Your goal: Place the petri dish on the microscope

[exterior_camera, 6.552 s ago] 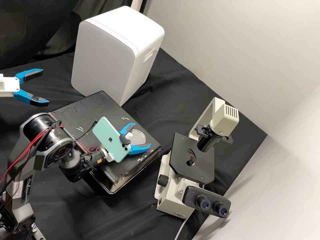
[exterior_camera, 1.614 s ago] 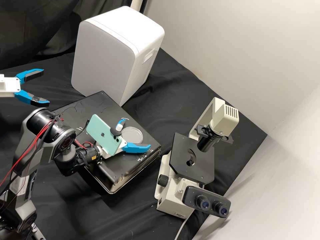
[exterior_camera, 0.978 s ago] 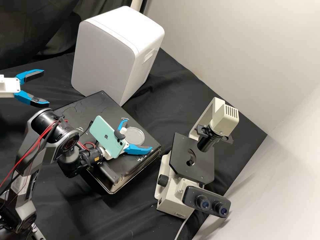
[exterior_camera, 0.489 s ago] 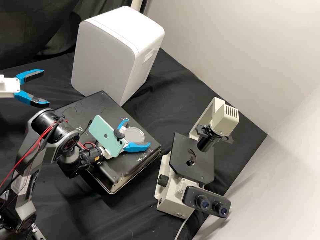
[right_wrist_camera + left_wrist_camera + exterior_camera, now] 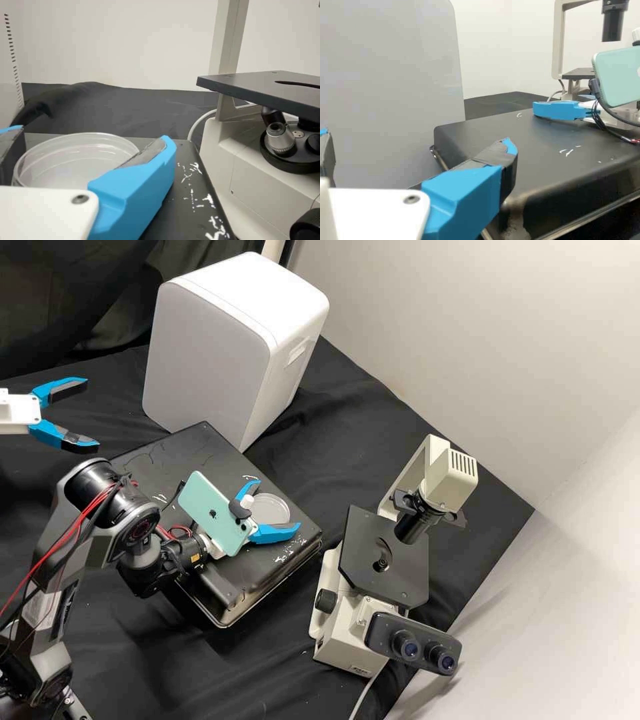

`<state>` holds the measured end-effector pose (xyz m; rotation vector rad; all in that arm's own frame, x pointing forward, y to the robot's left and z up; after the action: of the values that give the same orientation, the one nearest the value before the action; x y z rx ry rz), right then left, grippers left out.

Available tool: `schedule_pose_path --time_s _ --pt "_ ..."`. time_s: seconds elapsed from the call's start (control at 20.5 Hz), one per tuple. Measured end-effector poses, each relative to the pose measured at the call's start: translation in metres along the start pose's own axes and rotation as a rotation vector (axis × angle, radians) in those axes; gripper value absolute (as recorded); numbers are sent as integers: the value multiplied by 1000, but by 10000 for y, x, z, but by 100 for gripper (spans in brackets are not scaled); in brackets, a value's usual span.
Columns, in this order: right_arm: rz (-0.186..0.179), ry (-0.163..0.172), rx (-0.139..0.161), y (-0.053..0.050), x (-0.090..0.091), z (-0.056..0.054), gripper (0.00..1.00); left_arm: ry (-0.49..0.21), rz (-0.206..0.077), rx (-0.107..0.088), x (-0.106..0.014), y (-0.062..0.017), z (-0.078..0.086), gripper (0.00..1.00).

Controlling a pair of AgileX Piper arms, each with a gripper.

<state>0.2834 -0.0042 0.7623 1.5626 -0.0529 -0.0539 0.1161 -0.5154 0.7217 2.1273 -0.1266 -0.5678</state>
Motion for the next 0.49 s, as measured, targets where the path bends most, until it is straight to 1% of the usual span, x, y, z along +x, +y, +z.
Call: schedule_pose_path --time_s 0.24,0.29,0.39,0.44,0.49 --pt "-1 2 12 10 2 9 0 0 0 0 0 0 0 100" --pt "-4 7 10 22 -7 6 0 0 0 0 0 0 0 100" --pt "8 13 9 83 -29 -1 0 0 0 0 0 0 0 100" --pt "9 13 15 113 -50 -9 0 0 0 0 0 0 0 100" --pt "12 3 20 150 -67 -2 0 0 0 0 0 0 0 100"
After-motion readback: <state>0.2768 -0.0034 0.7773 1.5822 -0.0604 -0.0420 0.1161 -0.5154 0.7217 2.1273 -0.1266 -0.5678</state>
